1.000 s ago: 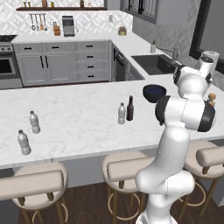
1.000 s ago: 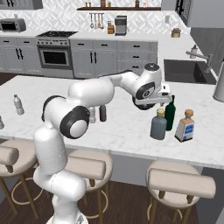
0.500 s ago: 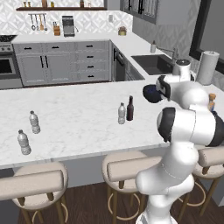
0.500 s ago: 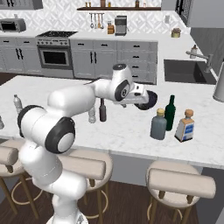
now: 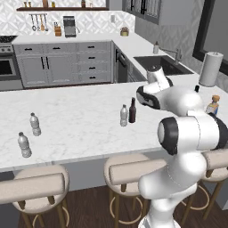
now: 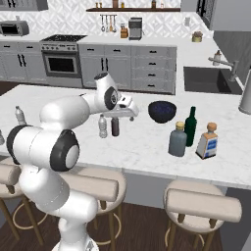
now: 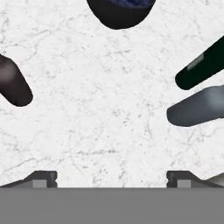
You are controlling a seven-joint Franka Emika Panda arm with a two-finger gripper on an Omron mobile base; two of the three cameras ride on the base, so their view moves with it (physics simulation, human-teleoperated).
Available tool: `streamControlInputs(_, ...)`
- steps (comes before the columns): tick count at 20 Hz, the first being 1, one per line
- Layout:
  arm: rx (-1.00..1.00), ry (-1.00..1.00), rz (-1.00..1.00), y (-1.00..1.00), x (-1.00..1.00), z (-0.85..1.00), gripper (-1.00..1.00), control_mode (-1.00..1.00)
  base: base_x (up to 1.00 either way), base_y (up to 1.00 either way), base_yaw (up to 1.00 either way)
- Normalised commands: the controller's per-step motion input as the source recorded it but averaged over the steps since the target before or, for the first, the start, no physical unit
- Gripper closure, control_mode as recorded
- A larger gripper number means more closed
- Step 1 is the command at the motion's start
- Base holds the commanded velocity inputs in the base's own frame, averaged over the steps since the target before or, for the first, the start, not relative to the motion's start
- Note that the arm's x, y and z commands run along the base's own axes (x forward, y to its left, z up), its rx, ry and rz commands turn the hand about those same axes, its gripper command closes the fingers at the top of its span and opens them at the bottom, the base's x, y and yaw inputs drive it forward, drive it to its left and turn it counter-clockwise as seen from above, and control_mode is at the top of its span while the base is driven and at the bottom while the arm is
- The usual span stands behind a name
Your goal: Move the plastic bottles in the middle to the plastics group, and the glass bottles in the middle to the glass group.
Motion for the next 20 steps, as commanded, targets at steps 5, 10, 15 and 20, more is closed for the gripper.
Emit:
streamControlInputs(5,0.14,0.22,0.00,0.49,0.26,0.30,-1.00,-1.00,0.00,0.00,0.00)
streamControlInputs(10,0.19,0.12,0.00,0.28,0.36,0.15,-1.00,-1.00,0.00,0.00,0.00)
streamControlInputs(15,0.06,0.03,0.00,0.10,0.16,0.00,-1.00,-1.00,0.00,0.00,0.00)
streamControlInputs(20,0.00,0.02,0.00,0.30,0.30,0.00,-1.00,-1.00,0.00,0.00,0.00)
